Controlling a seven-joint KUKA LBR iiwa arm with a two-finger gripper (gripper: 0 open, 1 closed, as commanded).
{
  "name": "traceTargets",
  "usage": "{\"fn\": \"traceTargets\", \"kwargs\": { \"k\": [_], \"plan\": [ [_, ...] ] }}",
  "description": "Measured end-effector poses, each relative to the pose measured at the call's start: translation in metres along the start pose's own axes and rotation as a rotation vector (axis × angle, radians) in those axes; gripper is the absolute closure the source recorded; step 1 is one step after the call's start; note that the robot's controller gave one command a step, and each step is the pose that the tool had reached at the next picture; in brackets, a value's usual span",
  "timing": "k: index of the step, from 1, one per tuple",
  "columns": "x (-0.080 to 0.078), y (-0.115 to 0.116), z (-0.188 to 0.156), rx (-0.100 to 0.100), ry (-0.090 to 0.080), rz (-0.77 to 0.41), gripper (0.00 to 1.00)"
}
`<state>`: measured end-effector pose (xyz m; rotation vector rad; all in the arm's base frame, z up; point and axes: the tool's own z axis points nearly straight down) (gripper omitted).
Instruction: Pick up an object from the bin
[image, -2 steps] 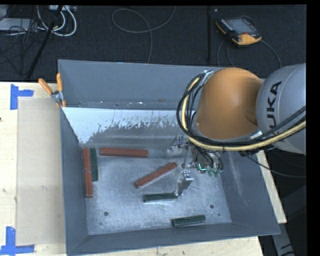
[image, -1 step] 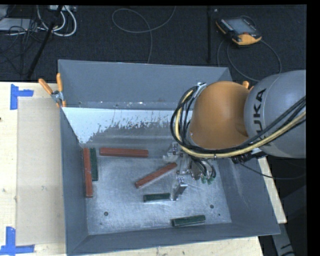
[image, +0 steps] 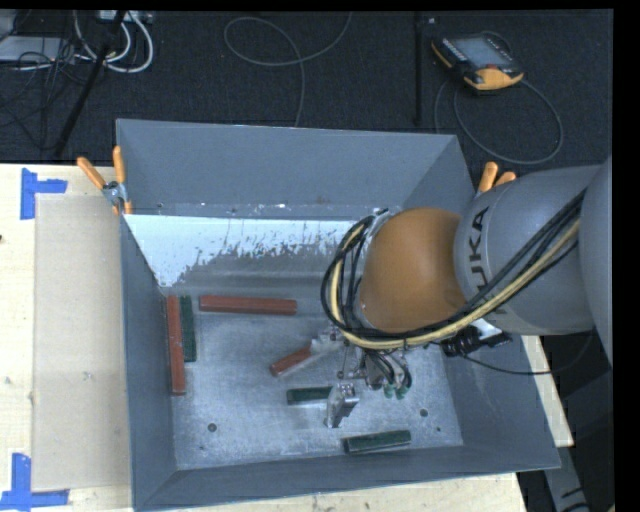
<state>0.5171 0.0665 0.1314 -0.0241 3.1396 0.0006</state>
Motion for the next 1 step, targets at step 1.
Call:
{"fn": "traceTargets", "kwargs": {
  "k": [1],
  "plan": [
    [-0.0153,0.0069,0.0557,-0.002,-0.013,0.049,1.00]
  ]
}}
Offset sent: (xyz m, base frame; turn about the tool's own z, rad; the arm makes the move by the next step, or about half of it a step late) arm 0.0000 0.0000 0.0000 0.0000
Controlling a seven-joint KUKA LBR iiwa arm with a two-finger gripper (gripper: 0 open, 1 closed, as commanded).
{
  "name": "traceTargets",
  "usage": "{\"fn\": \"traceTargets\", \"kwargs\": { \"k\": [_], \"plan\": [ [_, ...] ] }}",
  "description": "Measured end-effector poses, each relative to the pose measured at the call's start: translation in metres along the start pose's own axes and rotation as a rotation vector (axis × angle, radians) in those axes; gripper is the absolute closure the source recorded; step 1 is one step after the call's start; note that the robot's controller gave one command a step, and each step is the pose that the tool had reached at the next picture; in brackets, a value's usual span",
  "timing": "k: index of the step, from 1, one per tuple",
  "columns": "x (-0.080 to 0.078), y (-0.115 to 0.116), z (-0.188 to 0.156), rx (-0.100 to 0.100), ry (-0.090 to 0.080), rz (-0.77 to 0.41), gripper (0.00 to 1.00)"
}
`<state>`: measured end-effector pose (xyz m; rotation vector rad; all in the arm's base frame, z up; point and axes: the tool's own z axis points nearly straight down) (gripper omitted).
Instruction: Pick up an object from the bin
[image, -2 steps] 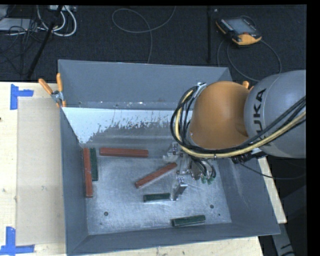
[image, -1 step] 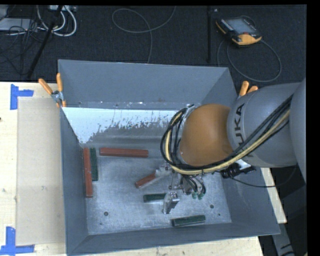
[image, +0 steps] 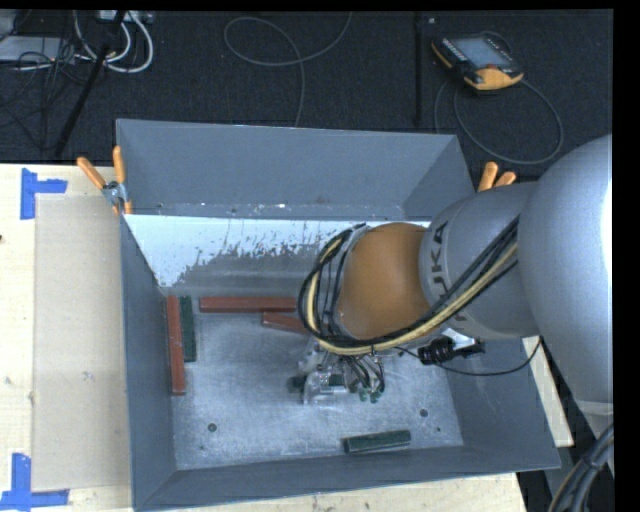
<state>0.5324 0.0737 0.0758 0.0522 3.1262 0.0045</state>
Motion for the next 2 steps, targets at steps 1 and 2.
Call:
{"fn": "traceTargets", "kwargs": {
  "k": [1,2],
  "plan": [
    [0.000,0.000,0.000,0.000,0.000,0.000,1.00],
    [-0.003,0.005,-0.188,0.001,0.008,-0.089,1.00]
  ]
}}
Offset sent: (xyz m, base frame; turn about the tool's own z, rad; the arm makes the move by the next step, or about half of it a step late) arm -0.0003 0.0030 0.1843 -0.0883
